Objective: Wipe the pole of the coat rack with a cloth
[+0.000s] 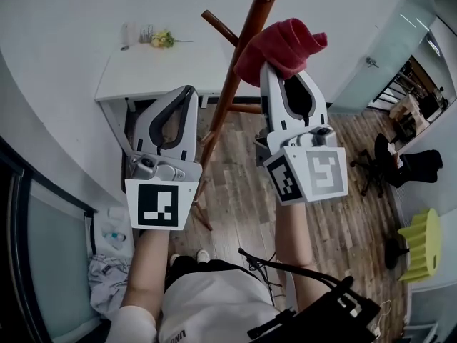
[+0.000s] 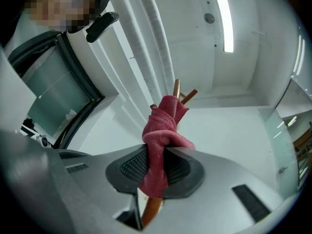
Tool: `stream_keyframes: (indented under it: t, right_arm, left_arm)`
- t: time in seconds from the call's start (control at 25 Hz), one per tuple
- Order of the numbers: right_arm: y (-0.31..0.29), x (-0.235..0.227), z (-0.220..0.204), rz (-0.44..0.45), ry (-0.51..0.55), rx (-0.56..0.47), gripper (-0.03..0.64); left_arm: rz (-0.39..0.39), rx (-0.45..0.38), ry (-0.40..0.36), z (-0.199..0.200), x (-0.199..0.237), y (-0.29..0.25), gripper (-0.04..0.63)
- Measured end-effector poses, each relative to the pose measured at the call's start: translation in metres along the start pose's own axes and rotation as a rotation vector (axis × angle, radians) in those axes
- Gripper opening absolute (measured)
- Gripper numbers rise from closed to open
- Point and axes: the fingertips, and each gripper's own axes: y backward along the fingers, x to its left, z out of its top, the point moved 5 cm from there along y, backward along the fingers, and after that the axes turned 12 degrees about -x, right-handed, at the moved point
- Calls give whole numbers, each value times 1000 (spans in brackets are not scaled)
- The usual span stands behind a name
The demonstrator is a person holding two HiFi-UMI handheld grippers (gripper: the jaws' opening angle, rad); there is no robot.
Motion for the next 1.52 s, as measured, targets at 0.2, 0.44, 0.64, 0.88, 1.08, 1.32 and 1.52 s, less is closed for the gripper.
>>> stream_keyframes:
  t: [0.2,0.44,0.64,0.88,1.08,1.32,1.52]
  right_arm:
    - [-11,-3,6,-29,7,-32,78]
    - [-19,-6,7,-77,61,-41,78]
    - [-22,-6,2,-95,49,-33,78]
    - [-23,-9,-6,-103,83,2,78]
    - [-20,-9,-14,-115,81,26,78]
    - [-17,-4,-23,-120,79,51,78]
    - [-12,-2,-30,-133,88,78,78]
  left_arm:
    - [-19,-10,11,0,9,-8,14]
    - [-47,-32,23,0,18,-18,14]
    - [-66,-19,37,-5,24,-19,14]
    - [-73,-21,53,-11,26,-22,14]
    - [-87,-6,65,-17,25,-20,14]
    - [-79,6,69,-21,29,-16,14]
    - [-86,19,75,-26,31,-11,14]
